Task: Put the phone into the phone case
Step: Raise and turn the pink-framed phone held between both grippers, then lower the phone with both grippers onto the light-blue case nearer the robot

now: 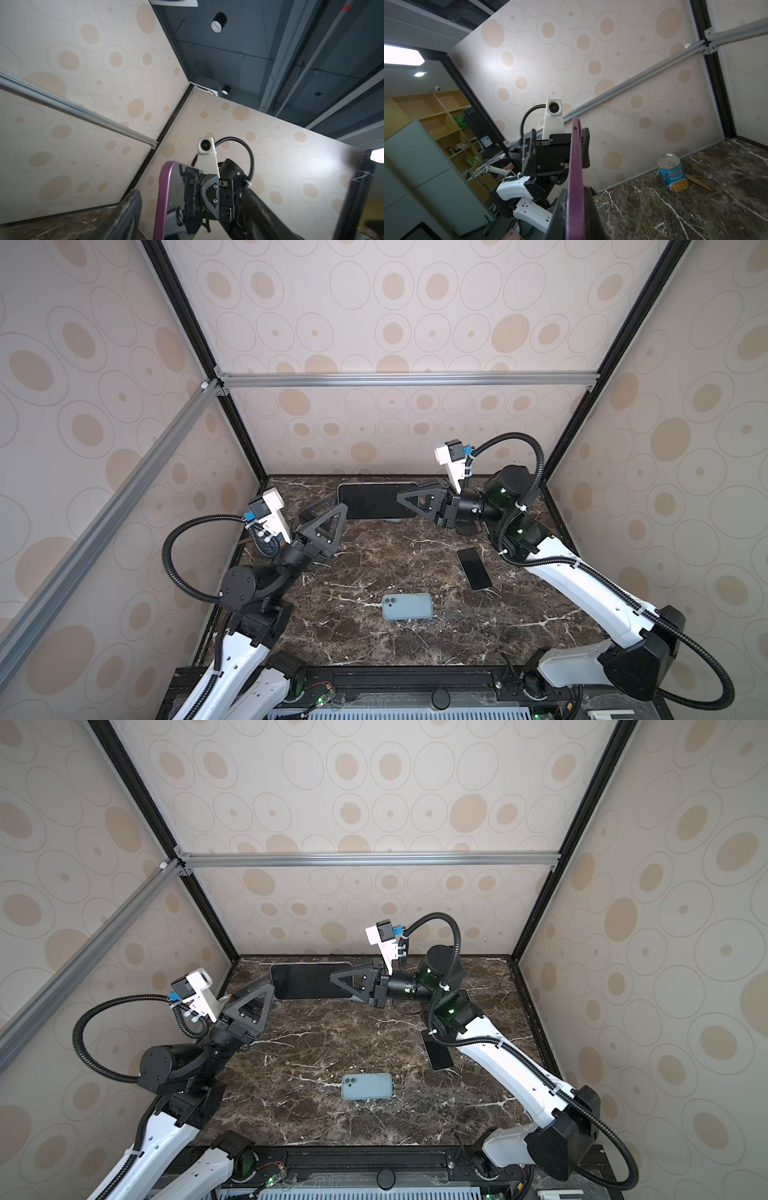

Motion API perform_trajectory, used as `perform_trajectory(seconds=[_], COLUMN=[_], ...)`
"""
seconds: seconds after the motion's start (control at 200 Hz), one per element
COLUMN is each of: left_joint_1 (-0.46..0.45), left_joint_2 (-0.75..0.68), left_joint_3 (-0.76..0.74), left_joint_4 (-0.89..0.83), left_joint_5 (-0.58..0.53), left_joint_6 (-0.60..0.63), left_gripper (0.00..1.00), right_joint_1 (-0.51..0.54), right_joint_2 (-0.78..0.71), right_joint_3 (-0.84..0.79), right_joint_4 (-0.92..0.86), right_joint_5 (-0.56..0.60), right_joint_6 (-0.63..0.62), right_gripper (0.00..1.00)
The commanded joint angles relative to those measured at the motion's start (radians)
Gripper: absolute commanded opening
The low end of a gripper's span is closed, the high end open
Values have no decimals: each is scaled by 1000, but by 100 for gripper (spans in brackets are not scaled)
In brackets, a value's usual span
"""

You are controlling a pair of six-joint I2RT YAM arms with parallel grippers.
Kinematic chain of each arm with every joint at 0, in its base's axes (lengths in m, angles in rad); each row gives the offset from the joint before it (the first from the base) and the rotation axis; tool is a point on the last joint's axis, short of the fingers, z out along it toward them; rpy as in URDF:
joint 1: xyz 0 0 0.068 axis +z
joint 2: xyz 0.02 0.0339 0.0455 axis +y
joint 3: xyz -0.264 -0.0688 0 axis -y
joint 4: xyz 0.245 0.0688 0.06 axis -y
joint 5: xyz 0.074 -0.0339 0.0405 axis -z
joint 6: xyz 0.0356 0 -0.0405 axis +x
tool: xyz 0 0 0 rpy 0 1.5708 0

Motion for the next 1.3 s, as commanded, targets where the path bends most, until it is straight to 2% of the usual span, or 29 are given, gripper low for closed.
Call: perform_trajectory(seconds=[0.0, 0.08, 0.175, 0.225, 0.275, 0.39, 0.435, 0.475, 0.525, 0.655, 0.79, 0.975, 1.09, 1.16, 1.29], left_joint_1=[4, 3, -9, -20, -22, -22, -23, -25, -29, -37, -57, -87, -116, -126, -133], left_joint_2=[-51, -70, -59, -45, -24, 69, 120, 169, 231, 361, 432, 531, 566, 588, 609], left_joint_3=[59, 75, 59, 35, 5, -88, -126, -147, -173, -226, -299, -326, -351, -356, -362], left_joint_4=[-283, -517, -701, -755, -777, -732, -685, -657, -629, -590, -431, -375, -332, -324, -346], left_joint_5=[-186, -305, -401, -405, -355, -173, -99, -53, -19, -19, 9, 22, 45, 61, 62], left_joint_6=[184, 311, 392, 397, 384, 314, 276, 241, 204, 117, 41, 33, 6, 5, 9], left_gripper=[80, 80, 77, 75, 75, 68, 62, 58, 58, 62, 62, 59, 58, 51, 46], right_joint_1=[4, 4, 9, 24, 50, 118, 129, 131, 134, 133, 133, 133, 133, 133, 129], right_joint_2=[-122, -186, -250, -283, -316, -379, -398, -410, -420, -414, -367, -225, -140, -114, -74], right_joint_3=[-72, -172, -277, -335, -390, -503, -532, -554, -577, -641, -672, -596, -561, -567, -570], right_joint_4=[-182, -269, -423, -505, -579, -678, -703, -729, -755, -718, -598, -553, -521, -475, -431], right_joint_5=[223, 307, 357, 384, 424, 526, 547, 569, 603, 638, 630, 573, 521, 510, 502], right_joint_6=[-77, -47, 32, 58, 76, 122, 134, 146, 158, 195, 213, 152, 155, 172, 189], right_gripper=[0, 0, 0, 0, 0, 0, 0, 0, 0, 0, 0, 0, 0, 0, 0])
